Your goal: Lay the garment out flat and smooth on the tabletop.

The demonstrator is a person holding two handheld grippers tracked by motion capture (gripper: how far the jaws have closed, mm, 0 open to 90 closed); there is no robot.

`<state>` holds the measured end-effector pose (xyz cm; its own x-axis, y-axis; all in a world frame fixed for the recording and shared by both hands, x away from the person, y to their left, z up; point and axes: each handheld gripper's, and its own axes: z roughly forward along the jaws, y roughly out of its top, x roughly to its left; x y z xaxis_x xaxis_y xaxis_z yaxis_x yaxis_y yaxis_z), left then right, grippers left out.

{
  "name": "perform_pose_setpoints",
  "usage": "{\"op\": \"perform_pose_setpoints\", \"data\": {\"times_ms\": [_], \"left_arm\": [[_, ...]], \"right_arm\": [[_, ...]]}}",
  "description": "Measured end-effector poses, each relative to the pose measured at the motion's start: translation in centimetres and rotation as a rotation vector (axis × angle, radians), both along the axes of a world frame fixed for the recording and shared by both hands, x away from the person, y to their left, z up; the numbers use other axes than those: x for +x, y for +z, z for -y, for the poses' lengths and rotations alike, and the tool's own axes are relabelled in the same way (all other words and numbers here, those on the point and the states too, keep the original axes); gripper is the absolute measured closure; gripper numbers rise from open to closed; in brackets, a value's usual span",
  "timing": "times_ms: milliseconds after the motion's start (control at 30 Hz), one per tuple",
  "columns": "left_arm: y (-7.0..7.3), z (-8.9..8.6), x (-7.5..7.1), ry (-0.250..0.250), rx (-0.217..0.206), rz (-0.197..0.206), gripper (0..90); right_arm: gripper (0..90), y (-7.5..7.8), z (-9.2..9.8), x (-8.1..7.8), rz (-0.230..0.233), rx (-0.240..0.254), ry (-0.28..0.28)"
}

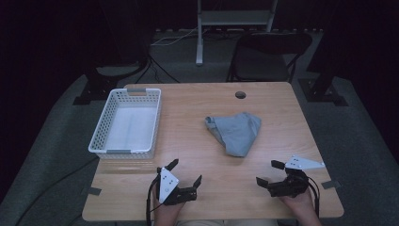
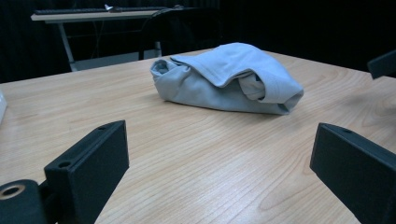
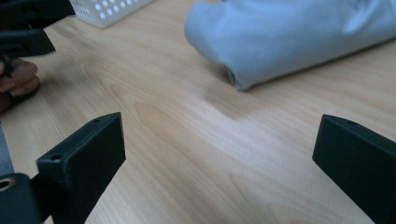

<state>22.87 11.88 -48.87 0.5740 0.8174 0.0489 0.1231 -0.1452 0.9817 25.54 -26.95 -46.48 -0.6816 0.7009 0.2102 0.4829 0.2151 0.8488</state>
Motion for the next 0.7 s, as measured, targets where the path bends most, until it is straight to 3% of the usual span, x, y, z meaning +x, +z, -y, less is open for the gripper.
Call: {"op": "perform_pose_setpoints", "data": {"times_ms": [233, 400, 700], "left_arm": [[0.0, 0.0, 0.1, -0.004, -0.005, -0.001, 5.4], [0.0, 0.0, 0.1, -0.003, -0.013, -0.007, 5.4], [0.0, -0.1, 0.1, -0.004, -0.015, -0.011, 5.4]], "right_arm": [[2.6, 2.1, -1.1, 0.8, 0.046, 0.005, 0.024], [2.6, 4.1, -2.1, 2.3, 0.067, 0.013, 0.038], [3.7, 6.7, -4.7, 6.7, 0.065, 0.023, 0.067]]}}
